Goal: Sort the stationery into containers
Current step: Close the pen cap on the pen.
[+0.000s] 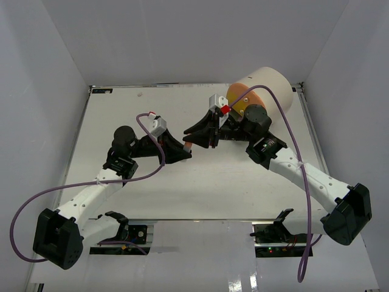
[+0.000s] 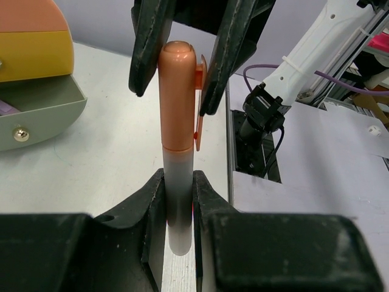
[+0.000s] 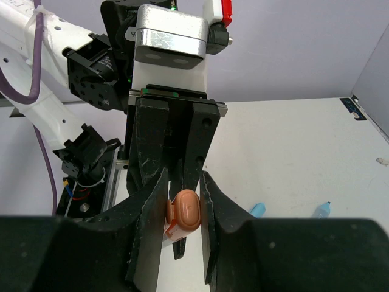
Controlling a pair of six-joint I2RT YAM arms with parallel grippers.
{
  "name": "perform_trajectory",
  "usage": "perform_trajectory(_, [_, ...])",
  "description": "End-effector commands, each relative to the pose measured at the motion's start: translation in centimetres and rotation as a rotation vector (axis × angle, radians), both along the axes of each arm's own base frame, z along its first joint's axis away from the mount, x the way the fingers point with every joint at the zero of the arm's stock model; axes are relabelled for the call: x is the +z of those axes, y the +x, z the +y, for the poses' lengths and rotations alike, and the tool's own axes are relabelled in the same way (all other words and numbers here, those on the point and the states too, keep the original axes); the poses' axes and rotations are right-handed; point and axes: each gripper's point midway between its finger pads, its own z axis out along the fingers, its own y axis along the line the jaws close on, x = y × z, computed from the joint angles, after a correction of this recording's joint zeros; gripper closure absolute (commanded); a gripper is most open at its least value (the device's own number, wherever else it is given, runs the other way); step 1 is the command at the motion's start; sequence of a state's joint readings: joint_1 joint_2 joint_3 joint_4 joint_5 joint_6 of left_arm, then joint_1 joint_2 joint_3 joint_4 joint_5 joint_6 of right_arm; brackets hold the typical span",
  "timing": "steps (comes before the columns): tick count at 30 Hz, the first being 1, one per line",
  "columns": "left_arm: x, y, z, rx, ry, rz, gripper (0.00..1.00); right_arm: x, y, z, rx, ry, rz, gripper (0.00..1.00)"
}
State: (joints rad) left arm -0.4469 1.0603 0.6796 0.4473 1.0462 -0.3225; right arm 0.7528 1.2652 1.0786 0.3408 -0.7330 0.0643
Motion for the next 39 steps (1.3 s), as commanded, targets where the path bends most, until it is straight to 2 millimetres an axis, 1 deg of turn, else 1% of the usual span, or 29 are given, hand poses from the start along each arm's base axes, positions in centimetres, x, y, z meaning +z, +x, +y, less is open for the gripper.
perform_trajectory(1, [8.0, -0.6, 0.1, -0.019, -0.129, -0.266, 1.0, -7.8, -1.4, 0.0, 0.073, -0.206, 0.164, 0.92])
perform_trajectory(5, [9.2, -0.3, -0.1, -0.015, -0.156, -0.294, 1.0, -9.2, -1.7, -0.2, 0.084, -0.242, 0.205, 0.92])
perform_trajectory(6, [9.5, -0.1, -0.2, -0.014, -0.163, -0.304, 1.0, -9.9, -1.8, -0.3, 0.081, -0.259, 0.225, 0.92])
perform_trajectory(7, [10.1, 0.0, -0.2, -0.014, -0.17, -0.318, 1.0, -10.2, -1.7, -0.3, 0.086, -0.267, 0.205, 0.92])
perform_trajectory(10, [11.0, 0.3, -0.3, -0.009, -0.183, -0.348, 1.0, -11.4, -1.9, -0.5, 0.089, -0.301, 0.23, 0.92])
perform_trajectory(11, [11.6, 0.3, -0.3, -0.007, -0.191, -0.366, 1.0, -11.7, -1.9, -0.5, 0.088, -0.309, 0.235, 0.92])
perform_trajectory(17, [13.7, 0.7, -0.2, 0.015, -0.21, -0.441, 1.0, -13.4, -2.2, -0.7, 0.102, -0.35, 0.274, 0.92])
perform_trajectory(19, [14.2, 0.8, -0.3, 0.014, -0.214, -0.454, 1.0, -14.5, -2.5, -1.0, 0.111, -0.382, 0.309, 0.92])
perform_trajectory(23, [14.6, 0.9, -0.4, 0.012, -0.217, -0.472, 1.0, -15.1, -2.7, -1.0, 0.122, -0.399, 0.322, 0.92])
perform_trajectory(25, [14.3, 1.0, -0.4, 0.014, -0.208, -0.463, 1.0, -14.8, -2.6, -1.0, 0.118, -0.397, 0.313, 0.92])
perform_trajectory(27, [13.5, 1.3, -0.5, 0.013, -0.187, -0.451, 1.0, -13.8, -2.2, -1.0, 0.098, -0.376, 0.283, 0.92])
perform_trajectory(28, [12.7, 1.5, -0.6, 0.014, -0.171, -0.425, 1.0, -13.5, -2.1, -0.9, 0.09, -0.368, 0.272, 0.92])
perform_trajectory(30, [10.8, 1.4, -0.7, 0.0, -0.139, -0.383, 1.0, -11.8, -1.4, -0.9, 0.059, -0.336, 0.227, 0.92])
perform_trajectory(31, [10.2, 1.4, -0.7, -0.005, -0.13, -0.367, 1.0, -11.3, -1.3, -0.8, 0.05, -0.324, 0.213, 0.92])
perform_trajectory(32, [9.1, 1.2, -0.7, -0.013, -0.115, -0.343, 1.0, -10.5, -0.9, -0.7, 0.034, -0.31, 0.193, 0.92])
perform_trajectory(34, [8.0, 1.1, -0.6, -0.017, -0.103, -0.317, 0.98, -9.5, -0.7, -0.7, 0.025, -0.289, 0.174, 0.92])
perform_trajectory(35, [7.7, 0.9, -0.6, -0.017, -0.101, -0.309, 0.97, -8.6, -0.5, -0.5, 0.021, -0.265, 0.154, 0.92])
perform_trajectory(36, [6.8, 0.8, -0.6, -0.024, -0.092, -0.289, 0.96, -8.1, -0.4, -0.3, 0.023, -0.249, 0.142, 0.92])
perform_trajectory(39, [5.9, 0.4, -0.5, -0.038, -0.083, -0.264, 0.9, -7.2, -0.5, -0.1, 0.029, -0.213, 0.133, 0.92])
